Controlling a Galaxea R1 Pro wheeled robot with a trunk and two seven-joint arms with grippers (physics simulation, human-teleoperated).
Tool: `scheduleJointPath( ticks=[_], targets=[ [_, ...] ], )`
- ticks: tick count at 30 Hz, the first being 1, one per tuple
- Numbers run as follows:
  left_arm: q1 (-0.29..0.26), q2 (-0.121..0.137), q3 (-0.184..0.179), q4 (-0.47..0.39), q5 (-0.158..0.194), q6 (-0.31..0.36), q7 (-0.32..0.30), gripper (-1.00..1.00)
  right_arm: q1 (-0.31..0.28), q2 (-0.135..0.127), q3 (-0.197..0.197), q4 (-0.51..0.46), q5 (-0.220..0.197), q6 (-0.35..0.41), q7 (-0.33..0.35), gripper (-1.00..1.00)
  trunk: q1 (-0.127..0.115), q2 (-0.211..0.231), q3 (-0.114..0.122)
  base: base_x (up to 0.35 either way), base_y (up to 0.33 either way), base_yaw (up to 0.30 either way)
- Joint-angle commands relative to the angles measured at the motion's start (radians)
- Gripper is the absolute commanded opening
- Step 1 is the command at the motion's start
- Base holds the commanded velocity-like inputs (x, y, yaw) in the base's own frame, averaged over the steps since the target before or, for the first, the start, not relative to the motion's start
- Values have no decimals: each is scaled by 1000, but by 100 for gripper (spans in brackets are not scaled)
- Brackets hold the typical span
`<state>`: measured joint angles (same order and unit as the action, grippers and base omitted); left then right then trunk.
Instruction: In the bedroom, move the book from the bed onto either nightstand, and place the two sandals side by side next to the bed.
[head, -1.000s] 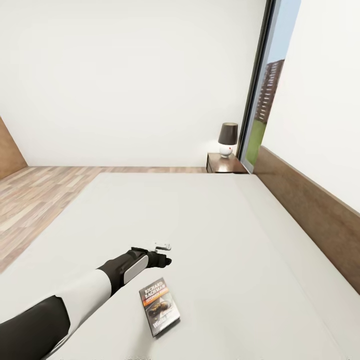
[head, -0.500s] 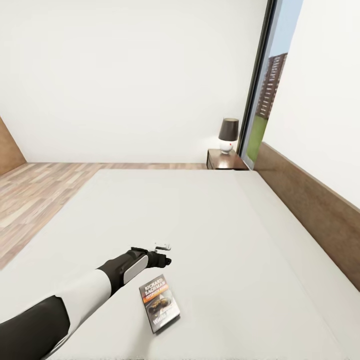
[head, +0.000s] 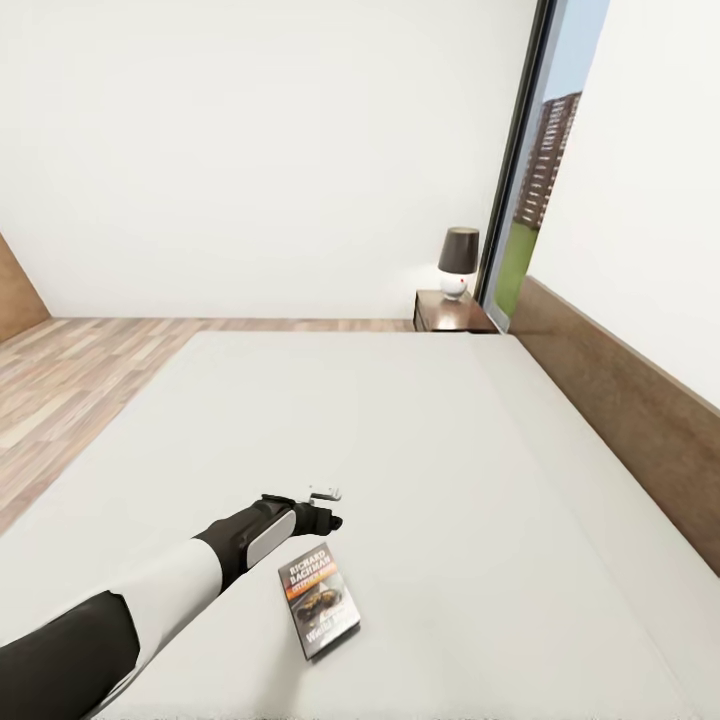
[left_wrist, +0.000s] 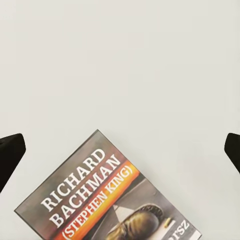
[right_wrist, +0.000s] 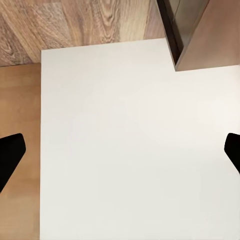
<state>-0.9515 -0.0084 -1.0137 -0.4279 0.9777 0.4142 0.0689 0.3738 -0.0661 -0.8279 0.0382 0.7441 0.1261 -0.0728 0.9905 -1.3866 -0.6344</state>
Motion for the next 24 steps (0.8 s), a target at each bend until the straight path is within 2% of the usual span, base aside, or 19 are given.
scheduleJointPath(
  ticks=[1,24],
  targets=[
    [-1,1,-6,-2,10,1,7,100,0,0,-8,2,11,1,-4,100,0,0,-2,0,0,0],
    [-1,1,-6,-2,10,1,9,100,0,2,-7,2,11,1,-4,100,0,0,-40,2,0,0]
  ],
)
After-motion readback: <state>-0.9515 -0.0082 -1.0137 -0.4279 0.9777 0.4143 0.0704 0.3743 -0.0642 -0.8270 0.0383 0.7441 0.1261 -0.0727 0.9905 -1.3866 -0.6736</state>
